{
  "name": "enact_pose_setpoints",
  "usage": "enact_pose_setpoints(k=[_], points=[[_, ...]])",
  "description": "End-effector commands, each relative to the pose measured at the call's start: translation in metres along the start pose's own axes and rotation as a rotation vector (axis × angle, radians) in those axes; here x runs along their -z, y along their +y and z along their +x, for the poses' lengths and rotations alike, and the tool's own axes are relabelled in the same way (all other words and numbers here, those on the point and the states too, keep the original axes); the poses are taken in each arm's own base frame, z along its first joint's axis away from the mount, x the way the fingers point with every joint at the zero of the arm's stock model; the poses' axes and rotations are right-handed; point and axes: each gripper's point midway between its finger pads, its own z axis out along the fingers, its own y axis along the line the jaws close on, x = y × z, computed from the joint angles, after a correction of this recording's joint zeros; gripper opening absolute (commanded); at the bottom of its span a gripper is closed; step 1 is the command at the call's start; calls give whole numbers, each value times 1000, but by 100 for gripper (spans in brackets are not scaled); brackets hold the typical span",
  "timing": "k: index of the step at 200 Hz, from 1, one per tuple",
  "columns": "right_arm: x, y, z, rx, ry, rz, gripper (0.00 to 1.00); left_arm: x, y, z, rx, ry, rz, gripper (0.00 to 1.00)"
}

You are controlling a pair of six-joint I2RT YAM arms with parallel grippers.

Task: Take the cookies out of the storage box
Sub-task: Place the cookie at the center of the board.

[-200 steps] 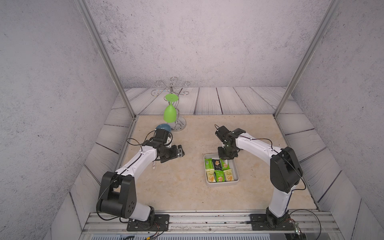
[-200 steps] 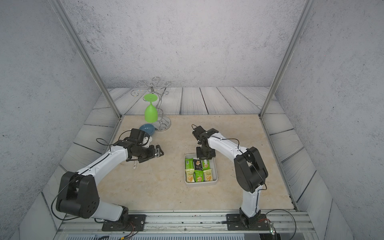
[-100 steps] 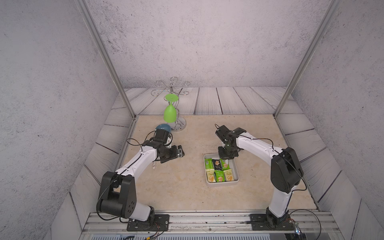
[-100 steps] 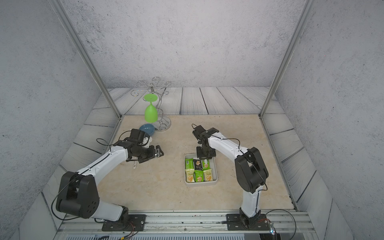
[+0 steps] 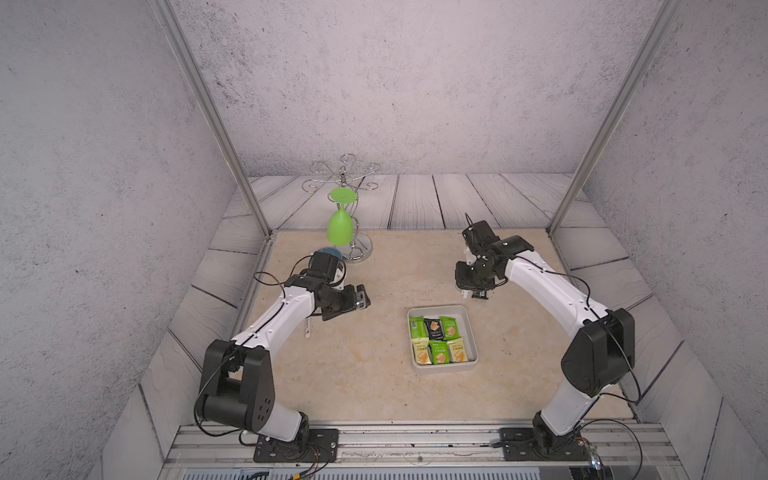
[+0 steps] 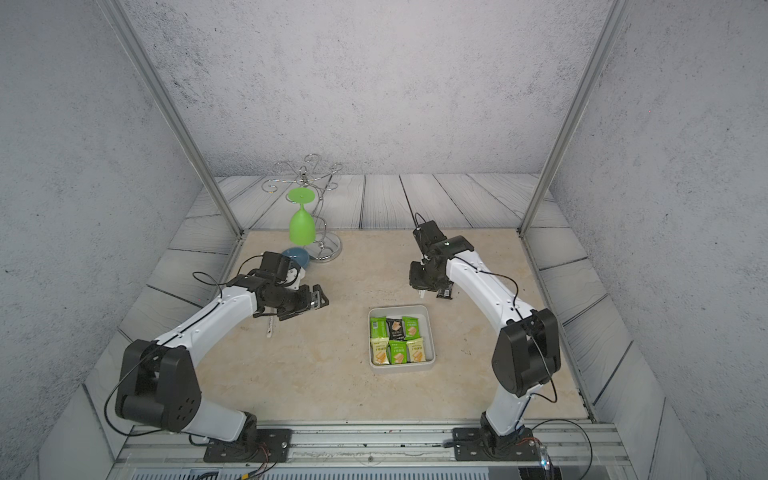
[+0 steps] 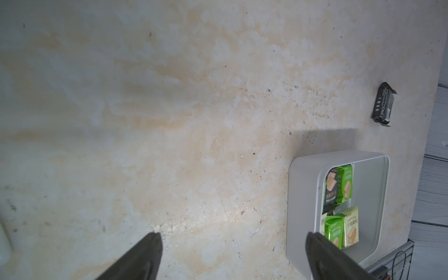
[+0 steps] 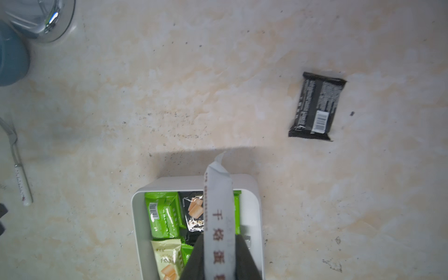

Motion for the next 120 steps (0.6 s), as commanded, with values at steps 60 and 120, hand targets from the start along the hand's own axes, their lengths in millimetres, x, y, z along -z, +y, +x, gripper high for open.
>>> enact_pose_setpoints(k=[60, 120], points=[[-41, -137, -42, -130, -72, 259, 19, -6, -16, -12, -19, 31, -2, 98], [-79, -152, -61, -261, -113, 138, 19, -8, -19, -18, -15, 20, -1, 98]])
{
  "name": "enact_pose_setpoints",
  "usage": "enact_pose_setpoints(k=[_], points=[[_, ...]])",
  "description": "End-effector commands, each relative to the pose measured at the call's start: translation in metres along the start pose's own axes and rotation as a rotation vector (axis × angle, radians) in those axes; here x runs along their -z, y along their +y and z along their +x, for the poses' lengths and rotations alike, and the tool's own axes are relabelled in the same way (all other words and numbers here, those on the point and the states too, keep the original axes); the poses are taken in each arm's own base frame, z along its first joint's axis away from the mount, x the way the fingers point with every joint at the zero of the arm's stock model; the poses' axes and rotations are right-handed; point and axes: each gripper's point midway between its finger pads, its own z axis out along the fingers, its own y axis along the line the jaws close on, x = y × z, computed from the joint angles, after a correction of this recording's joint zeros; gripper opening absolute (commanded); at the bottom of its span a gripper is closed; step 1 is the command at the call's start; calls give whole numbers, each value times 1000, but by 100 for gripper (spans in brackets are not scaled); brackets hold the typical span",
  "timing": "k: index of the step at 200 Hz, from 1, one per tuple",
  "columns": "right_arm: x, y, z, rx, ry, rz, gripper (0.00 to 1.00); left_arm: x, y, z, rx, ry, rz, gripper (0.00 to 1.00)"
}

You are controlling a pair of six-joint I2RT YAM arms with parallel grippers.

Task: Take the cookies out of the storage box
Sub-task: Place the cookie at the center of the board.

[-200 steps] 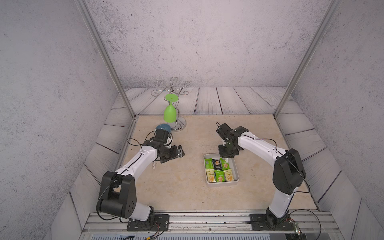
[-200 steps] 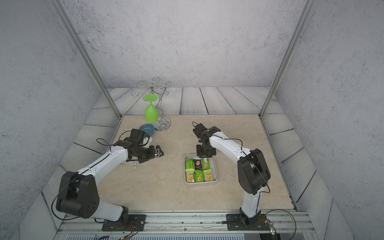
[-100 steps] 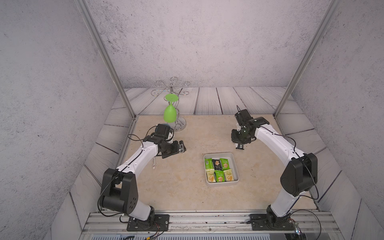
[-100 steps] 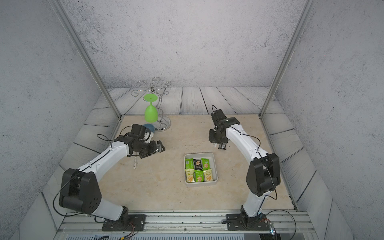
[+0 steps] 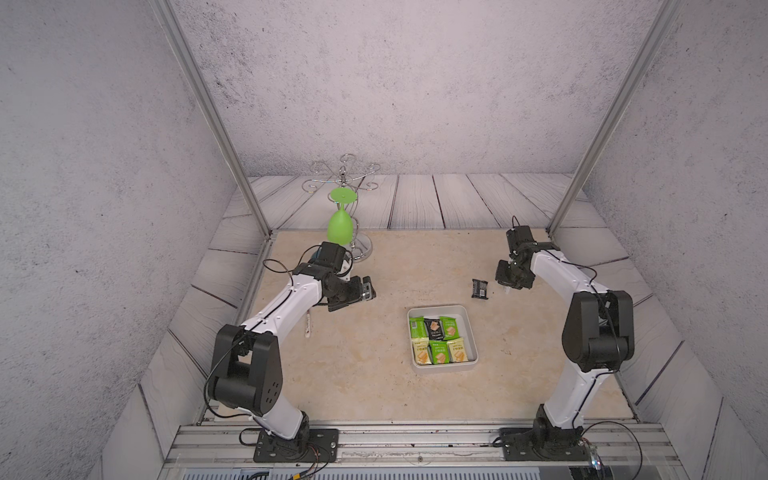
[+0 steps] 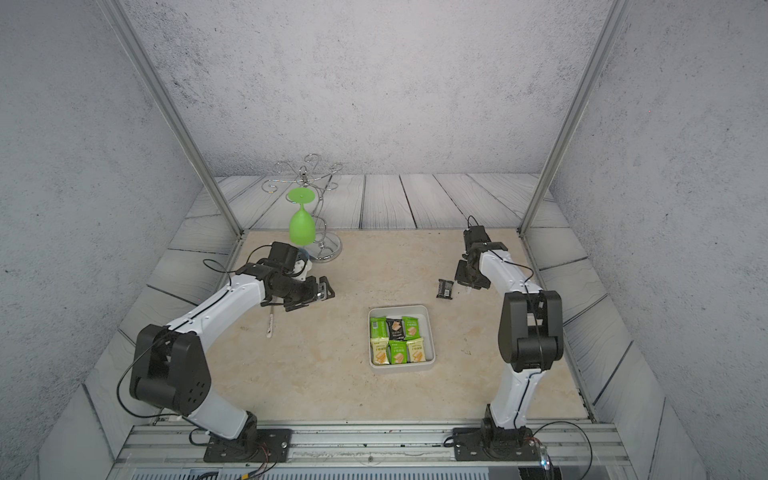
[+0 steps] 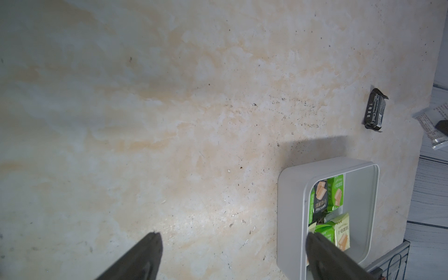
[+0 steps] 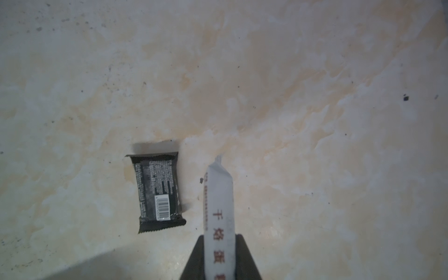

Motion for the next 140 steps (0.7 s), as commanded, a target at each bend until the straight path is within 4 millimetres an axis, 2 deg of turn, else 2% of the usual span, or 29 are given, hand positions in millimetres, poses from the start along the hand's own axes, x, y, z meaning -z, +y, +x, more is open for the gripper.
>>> enact_pose_setpoints(k=[1, 27, 68, 122, 140], points=[[-10, 13, -14, -41, -37, -88, 19, 0, -4, -2, -5, 0, 0, 98], [-19, 15, -18, -68, -57, -123, 19, -1, -2, 0, -2, 6, -4, 98], [-40, 12, -11, -144, 2, -156, 20, -3, -2, 1, 0, 6, -3, 98], [-55, 3, 16, -182, 73, -136, 21, -3, -1, 3, 2, 5, -2, 98], [-58, -2, 24, -193, 90, -123, 25, -2, -1, 3, 4, 2, -1, 98]])
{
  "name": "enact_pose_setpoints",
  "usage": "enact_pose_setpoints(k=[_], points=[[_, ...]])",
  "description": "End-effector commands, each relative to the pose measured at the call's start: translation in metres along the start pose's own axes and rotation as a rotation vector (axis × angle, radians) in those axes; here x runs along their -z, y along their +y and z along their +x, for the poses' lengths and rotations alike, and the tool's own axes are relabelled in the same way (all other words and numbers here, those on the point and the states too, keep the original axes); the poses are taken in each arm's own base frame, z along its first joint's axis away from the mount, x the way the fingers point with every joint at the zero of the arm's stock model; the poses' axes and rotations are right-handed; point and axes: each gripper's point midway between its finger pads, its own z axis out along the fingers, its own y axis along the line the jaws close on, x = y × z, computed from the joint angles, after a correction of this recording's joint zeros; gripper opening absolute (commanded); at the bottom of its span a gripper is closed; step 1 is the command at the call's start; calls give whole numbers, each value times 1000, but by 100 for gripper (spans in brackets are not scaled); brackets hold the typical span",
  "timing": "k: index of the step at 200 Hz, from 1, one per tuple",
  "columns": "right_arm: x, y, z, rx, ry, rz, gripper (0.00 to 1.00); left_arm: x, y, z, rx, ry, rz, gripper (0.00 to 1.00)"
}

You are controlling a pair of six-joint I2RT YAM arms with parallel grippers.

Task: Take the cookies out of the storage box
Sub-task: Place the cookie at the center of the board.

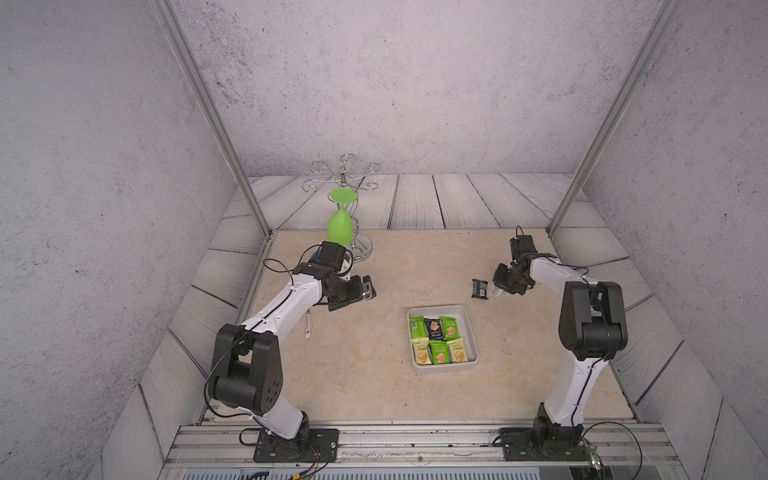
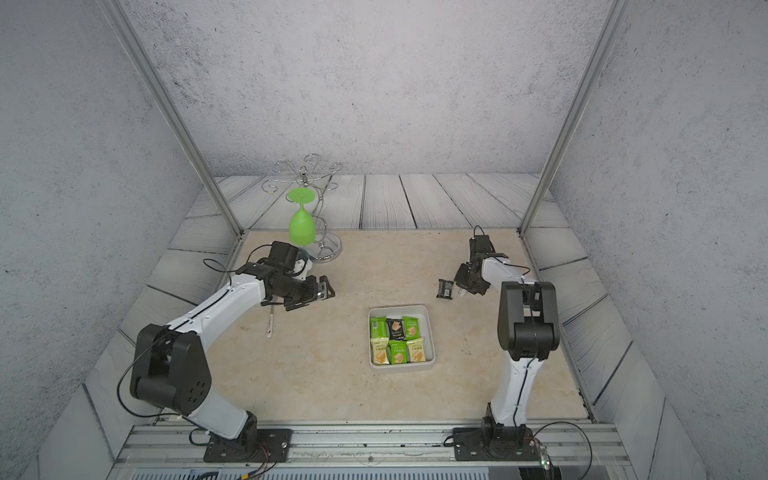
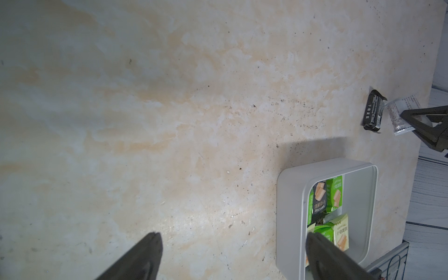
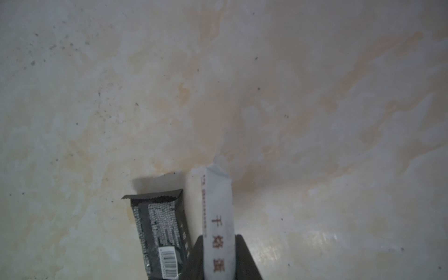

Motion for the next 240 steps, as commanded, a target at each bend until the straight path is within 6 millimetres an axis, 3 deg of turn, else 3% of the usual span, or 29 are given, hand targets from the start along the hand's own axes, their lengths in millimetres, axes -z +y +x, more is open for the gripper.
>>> enact_pose_setpoints(k=[1, 33, 72, 102, 124, 167, 240], points=[[-7, -12, 18, -37, 57, 24, 26, -2, -1, 3, -1, 3, -1, 98], [-2, -23, 24, -44, 60, 66, 39, 2, -1, 4, -3, -6, 1, 98], [8, -33, 20, -25, 56, 123, 48, 2, -2, 6, 2, -12, 12, 98], [28, -47, 13, 11, 45, 226, 58, 5, -3, 6, -2, -19, 15, 98], [44, -48, 10, 53, 47, 251, 60, 5, -2, 7, -5, -24, 15, 98], [72, -26, 31, 88, 82, 129, 61, 3, 0, 11, -6, -20, 17, 98], [113, 47, 114, 275, 175, -66, 65, 0, 4, 23, -7, 3, 19, 98]])
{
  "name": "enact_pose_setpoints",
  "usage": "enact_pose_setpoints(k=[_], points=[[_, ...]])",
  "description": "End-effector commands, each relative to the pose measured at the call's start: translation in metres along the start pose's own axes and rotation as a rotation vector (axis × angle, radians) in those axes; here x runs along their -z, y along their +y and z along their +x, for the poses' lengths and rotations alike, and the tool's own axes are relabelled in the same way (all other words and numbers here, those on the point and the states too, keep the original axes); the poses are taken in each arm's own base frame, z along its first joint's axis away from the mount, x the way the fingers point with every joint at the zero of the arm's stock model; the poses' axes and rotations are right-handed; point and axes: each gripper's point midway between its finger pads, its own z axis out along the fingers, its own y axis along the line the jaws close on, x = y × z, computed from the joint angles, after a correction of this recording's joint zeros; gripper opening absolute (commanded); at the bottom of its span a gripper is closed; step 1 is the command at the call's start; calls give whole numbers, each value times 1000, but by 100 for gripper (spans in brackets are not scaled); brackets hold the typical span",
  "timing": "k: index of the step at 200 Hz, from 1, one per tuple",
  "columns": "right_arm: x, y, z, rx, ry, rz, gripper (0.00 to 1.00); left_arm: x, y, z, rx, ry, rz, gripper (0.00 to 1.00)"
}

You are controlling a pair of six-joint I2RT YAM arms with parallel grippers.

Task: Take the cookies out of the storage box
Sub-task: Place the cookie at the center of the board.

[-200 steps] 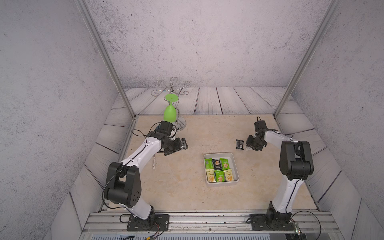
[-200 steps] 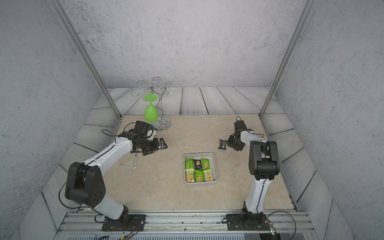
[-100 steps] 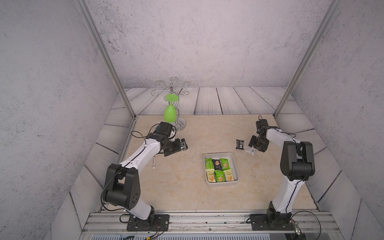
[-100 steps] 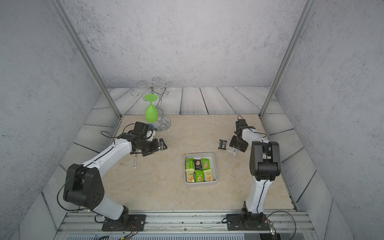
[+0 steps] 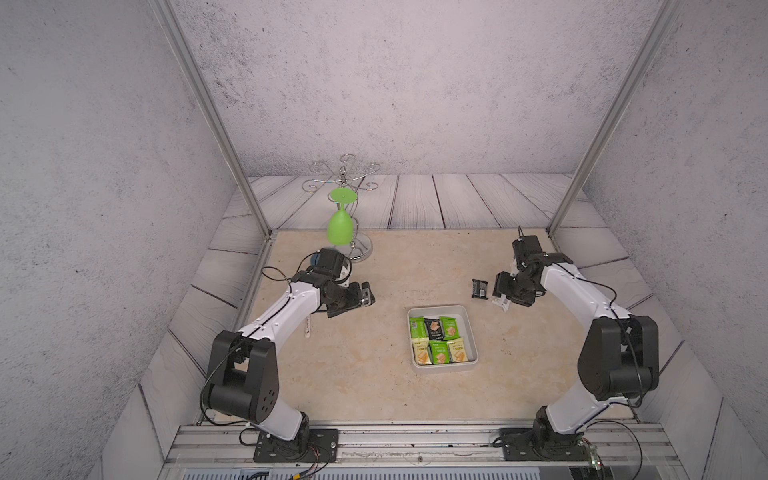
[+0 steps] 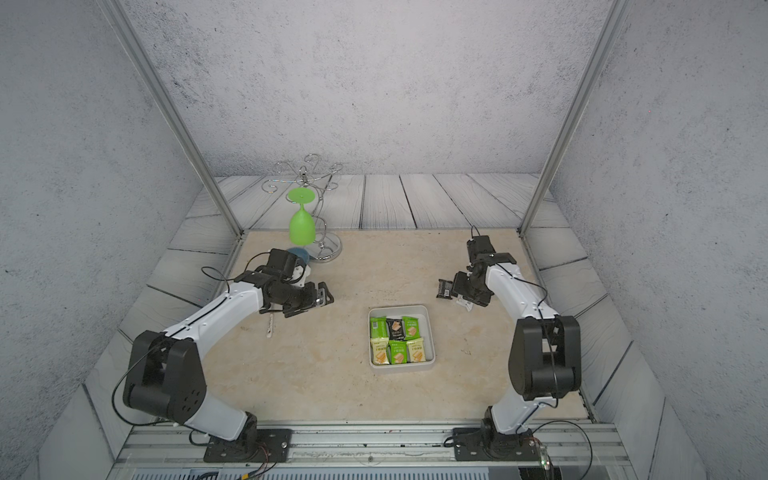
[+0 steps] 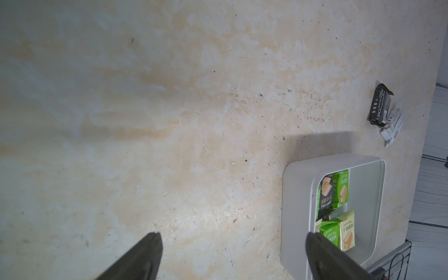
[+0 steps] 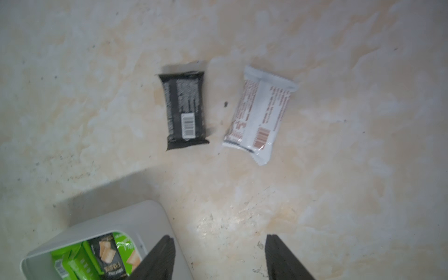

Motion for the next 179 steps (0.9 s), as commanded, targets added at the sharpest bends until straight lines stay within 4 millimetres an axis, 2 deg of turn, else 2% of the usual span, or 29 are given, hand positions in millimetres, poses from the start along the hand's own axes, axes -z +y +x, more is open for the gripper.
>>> enact_pose_setpoints(k=[1, 38, 71, 95, 126, 179], points=[[9, 34, 33, 78, 63, -62, 65, 3, -4, 7, -16, 6, 16, 98], [9, 85, 61, 176, 89, -123, 65, 1, -2, 12, -15, 19, 15, 98], [-4, 108, 75, 238, 126, -112, 65, 2, 0, 16, -20, 23, 10, 98], [-13, 115, 81, 277, 148, -85, 65, 2, 1, 17, -26, 24, 6, 98], [-26, 115, 87, 311, 175, -24, 65, 0, 4, 20, -27, 31, 0, 98], [-45, 104, 89, 337, 195, 91, 65, -2, 7, 22, -25, 42, -8, 98]])
